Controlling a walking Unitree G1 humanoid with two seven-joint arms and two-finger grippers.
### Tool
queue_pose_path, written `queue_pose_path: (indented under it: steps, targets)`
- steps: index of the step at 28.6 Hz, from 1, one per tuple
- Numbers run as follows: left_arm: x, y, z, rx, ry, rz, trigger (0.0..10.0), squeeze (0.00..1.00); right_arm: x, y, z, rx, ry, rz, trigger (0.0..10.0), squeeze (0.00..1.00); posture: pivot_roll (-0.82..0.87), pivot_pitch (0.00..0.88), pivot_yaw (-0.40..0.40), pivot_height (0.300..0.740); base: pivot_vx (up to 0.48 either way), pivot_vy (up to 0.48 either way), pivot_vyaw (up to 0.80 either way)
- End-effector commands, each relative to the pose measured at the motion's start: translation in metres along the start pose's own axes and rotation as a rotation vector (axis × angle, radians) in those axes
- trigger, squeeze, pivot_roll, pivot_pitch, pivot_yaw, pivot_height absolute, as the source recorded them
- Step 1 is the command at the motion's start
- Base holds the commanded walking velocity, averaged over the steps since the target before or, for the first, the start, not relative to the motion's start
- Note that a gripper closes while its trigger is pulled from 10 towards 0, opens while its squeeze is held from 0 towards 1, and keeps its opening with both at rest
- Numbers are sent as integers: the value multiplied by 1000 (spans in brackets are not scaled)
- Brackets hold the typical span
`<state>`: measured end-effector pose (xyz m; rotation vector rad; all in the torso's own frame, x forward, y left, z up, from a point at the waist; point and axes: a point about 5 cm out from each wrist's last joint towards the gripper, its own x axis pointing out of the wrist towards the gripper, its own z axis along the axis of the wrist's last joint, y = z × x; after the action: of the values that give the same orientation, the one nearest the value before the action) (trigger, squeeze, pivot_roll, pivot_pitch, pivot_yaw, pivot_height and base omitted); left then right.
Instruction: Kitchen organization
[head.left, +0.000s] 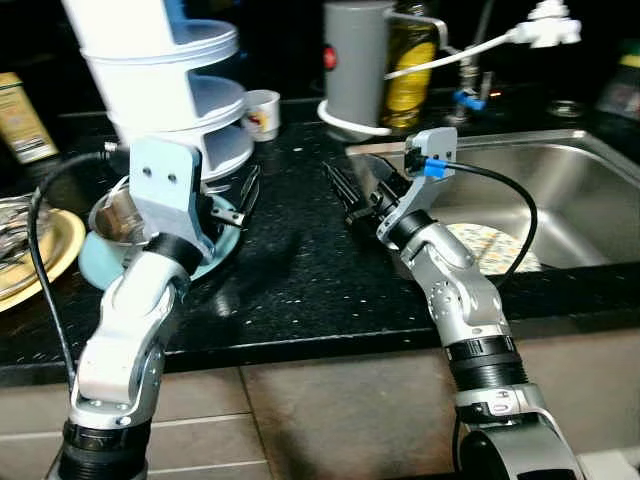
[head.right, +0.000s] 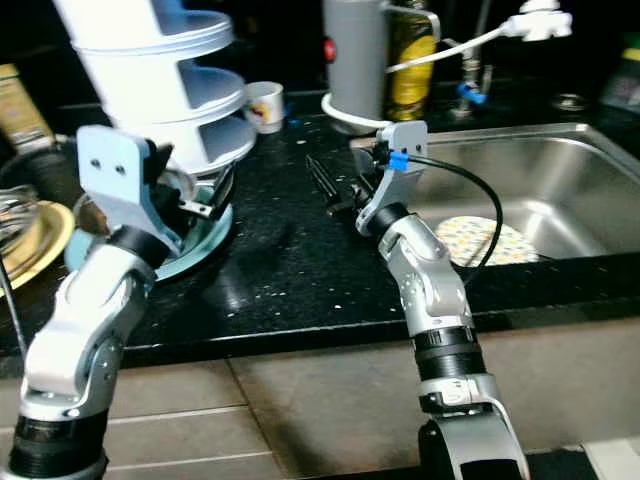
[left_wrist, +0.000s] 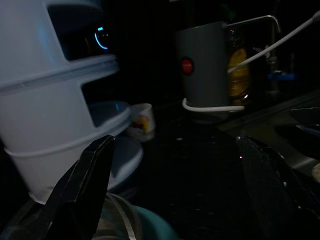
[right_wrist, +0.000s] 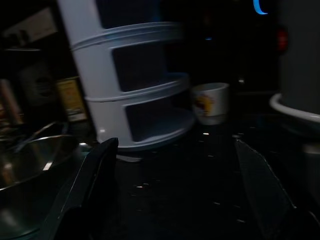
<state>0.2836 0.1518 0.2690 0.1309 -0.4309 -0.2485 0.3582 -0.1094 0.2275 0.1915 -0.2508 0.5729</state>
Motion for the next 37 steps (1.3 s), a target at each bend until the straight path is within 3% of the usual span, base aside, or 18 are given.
queue_pose_path:
  steps: [1, 3, 5, 14, 21, 28, 37]
  targets:
    - [0, 4, 5, 3, -4, -12, 10000, 0, -2, 1, 0, 7, -10, 10, 10000, 0, 26, 0, 4, 740, 0, 0, 800]
    - [0, 6, 7, 18, -5, -30, 10000, 0, -3, 2, 0, 7, -10, 21, 10000, 0, 27, 0, 5, 740, 0, 0, 800]
    - [1, 11, 14, 63, 11, -127, 10000, 0, -5, 7, 1, 12, -22, 65, 10000, 0, 26, 0, 9, 740, 0, 0, 800]
    - [-2, 21, 12, 118, 65, -205, 10000, 0, -7, 21, 6, 26, -69, 179, 10000, 0, 26, 0, 15, 740, 0, 0, 800]
    - [-10, 17, 6, 153, 140, -312, 10000, 0, -10, 31, 7, 50, -82, 255, 10000, 0, 30, 0, 11, 740, 0, 0, 800]
    - [-10, 23, 8, 165, 143, -316, 10000, 0, -11, 31, 9, 54, -91, 265, 10000, 0, 30, 0, 12, 740, 0, 0, 800]
    - [-9, 16, 6, 145, 141, -338, 10000, 0, -12, 30, 11, 77, -110, 259, 10000, 0, 29, 0, 16, 740, 0, 0, 800]
